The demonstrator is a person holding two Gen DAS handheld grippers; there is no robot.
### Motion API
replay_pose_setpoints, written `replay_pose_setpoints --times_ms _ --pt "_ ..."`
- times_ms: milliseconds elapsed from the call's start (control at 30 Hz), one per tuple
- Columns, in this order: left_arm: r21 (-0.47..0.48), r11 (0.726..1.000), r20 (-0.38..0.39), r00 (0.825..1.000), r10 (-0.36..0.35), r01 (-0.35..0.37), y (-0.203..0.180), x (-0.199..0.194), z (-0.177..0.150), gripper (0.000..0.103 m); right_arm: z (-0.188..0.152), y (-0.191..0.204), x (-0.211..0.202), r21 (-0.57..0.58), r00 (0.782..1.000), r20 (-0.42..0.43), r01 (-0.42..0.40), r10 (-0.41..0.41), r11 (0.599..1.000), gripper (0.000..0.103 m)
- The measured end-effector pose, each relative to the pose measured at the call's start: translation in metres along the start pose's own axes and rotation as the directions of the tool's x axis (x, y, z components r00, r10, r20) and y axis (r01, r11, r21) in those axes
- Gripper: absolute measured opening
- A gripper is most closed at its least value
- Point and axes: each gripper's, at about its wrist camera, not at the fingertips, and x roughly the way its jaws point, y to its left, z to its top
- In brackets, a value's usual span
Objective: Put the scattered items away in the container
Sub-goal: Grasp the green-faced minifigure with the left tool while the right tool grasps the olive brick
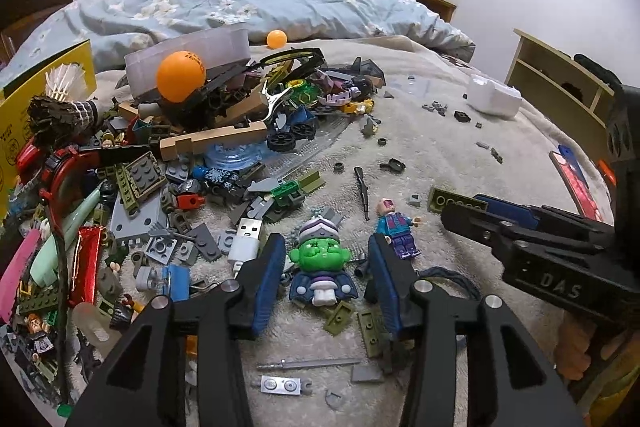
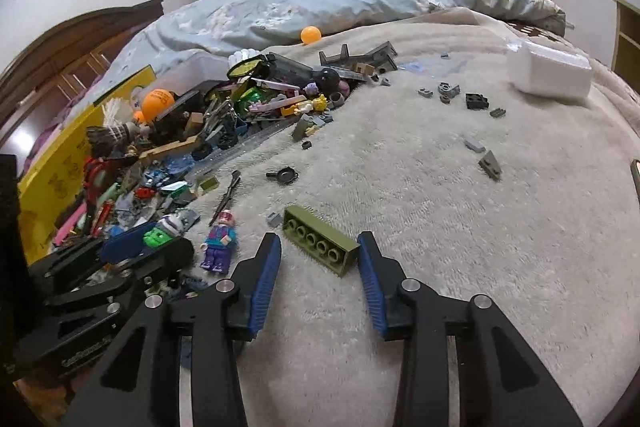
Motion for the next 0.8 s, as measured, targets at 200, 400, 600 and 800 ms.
replay_pose_setpoints --times_ms 200,400,600,800 --pt "-0.007 1.0 0.0 1.0 0.008 -0.008 0.004 0.001 0.001 0.029 -0.004 0.005 0.005 -0.02 0.999 0.026 0.033 -0.033 0.999 0.04" --pt "-0.007 1.0 0.002 1.0 0.007 -0.007 0.005 -0.002 0.002 0.029 -0.005 0.014 0.009 -0.023 0.998 0.041 0.047 -0.046 0.999 0.055" --pt "-0.026 1.0 0.011 1.0 0.003 -0.002 0.01 -0.011 0.002 0.029 -0.005 0.018 0.013 -0.035 0.995 0.05 0.093 -0.091 0.995 0.053" --pt "-0.023 0.999 0.021 0.999 0.025 -0.025 0.013 -0.025 0.001 0.029 -0.005 0.017 0.009 -0.025 0.994 0.057 0.098 -0.096 0.995 0.049"
